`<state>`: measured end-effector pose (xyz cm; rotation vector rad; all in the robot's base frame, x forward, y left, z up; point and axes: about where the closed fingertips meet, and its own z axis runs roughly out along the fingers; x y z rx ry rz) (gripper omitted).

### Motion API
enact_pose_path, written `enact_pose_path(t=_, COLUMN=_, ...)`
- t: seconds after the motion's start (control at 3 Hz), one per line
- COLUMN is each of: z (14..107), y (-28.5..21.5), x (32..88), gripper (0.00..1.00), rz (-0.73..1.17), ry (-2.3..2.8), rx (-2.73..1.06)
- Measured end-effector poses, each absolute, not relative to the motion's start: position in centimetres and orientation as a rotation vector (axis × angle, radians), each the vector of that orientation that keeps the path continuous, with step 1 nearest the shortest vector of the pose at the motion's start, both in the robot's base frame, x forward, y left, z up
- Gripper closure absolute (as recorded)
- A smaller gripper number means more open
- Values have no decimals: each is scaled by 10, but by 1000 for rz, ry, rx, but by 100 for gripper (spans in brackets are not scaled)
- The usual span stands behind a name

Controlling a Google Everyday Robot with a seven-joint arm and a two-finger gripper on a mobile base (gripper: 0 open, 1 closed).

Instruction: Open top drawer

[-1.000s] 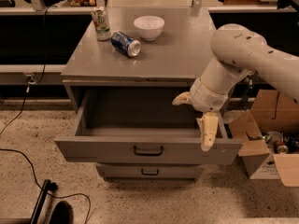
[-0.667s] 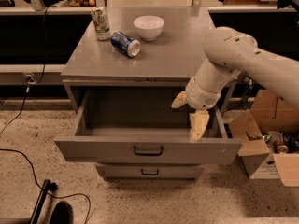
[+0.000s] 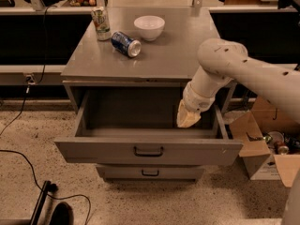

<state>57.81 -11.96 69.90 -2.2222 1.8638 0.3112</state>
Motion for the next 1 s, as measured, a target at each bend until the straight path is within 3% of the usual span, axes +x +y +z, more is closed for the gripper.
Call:
enact_pose_path(t=0.33, z=687, y=-122, x=582, gripper=96, rz=290, ry=1905, rx=-2180)
enact_pose_path(t=1.0, z=641, y=-123, x=574, gripper=100, rz=348, ry=1990, rx=-2061)
